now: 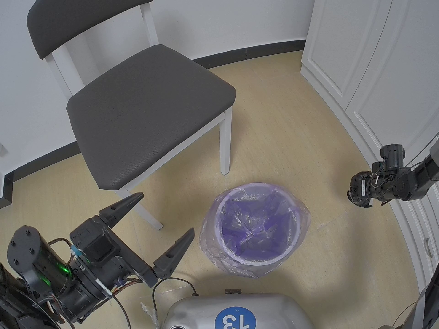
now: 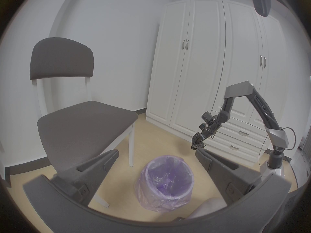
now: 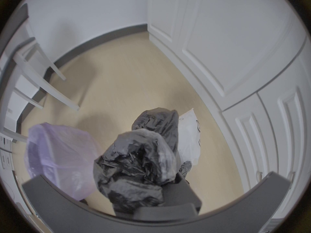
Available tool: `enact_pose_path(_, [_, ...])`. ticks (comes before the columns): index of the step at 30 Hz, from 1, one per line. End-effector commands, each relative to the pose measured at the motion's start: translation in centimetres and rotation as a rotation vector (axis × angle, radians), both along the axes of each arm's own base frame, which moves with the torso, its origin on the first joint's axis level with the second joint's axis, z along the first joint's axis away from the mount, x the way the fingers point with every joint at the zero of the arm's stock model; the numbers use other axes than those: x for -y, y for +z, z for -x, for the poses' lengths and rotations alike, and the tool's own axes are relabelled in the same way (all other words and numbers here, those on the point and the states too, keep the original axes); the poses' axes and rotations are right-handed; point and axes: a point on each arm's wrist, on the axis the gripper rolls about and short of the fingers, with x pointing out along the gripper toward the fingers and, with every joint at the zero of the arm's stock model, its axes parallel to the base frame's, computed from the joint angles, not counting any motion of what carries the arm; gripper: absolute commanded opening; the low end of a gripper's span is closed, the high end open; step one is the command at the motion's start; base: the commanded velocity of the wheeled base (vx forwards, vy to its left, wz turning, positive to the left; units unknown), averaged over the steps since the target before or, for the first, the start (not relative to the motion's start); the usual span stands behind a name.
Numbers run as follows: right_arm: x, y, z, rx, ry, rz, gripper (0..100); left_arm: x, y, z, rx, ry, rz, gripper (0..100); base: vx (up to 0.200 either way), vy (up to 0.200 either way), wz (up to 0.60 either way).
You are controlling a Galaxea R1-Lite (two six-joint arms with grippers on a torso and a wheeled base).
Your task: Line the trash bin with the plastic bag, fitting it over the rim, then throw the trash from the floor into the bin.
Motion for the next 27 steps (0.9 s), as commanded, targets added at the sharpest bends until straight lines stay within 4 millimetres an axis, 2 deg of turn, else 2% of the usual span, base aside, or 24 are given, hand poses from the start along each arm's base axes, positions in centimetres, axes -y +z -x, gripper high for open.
enact_pose_path(1, [-4.2, 6.6, 6.1, 0.222, 0.114, 0.018, 0, 0.0, 1.4, -0.3, 0.064, 0.019, 0.044, 100, 0.0, 0.0, 0.0])
enact_pose_path(3, [-5.7, 8.5, 8.7, 0.322, 0.165, 0.016, 0, 0.0, 1.8, -0.5, 0.09, 0.052, 0.042, 100, 0.0, 0.0, 0.0])
enact_pose_path(8, [-7.8, 10.1, 12.2, 0.395, 0.255, 0.012, 0, 0.1, 2.2, -0.9, 0.125, 0.162, 0.007, 100, 0.0, 0.0, 0.0])
enact_pose_path(13, [-9.1, 9.9, 13.1, 0.397, 0.293, 0.022, 0, 0.1, 2.1, -0.9, 0.146, 0.188, -0.035, 100, 0.0, 0.0, 0.0])
enact_pose_path(15, [-10.8, 9.7, 14.1, 0.424, 0.33, 0.031, 0, -0.2, 2.5, -0.7, 0.181, 0.225, -0.06, 100, 0.0, 0.0, 0.0])
enact_pose_path(27, [-16.3, 7.7, 16.6, 0.424, 0.476, 0.024, 0, -1.3, 3.9, 0.4, 0.292, 0.324, -0.144, 100, 0.0, 0.0, 0.0])
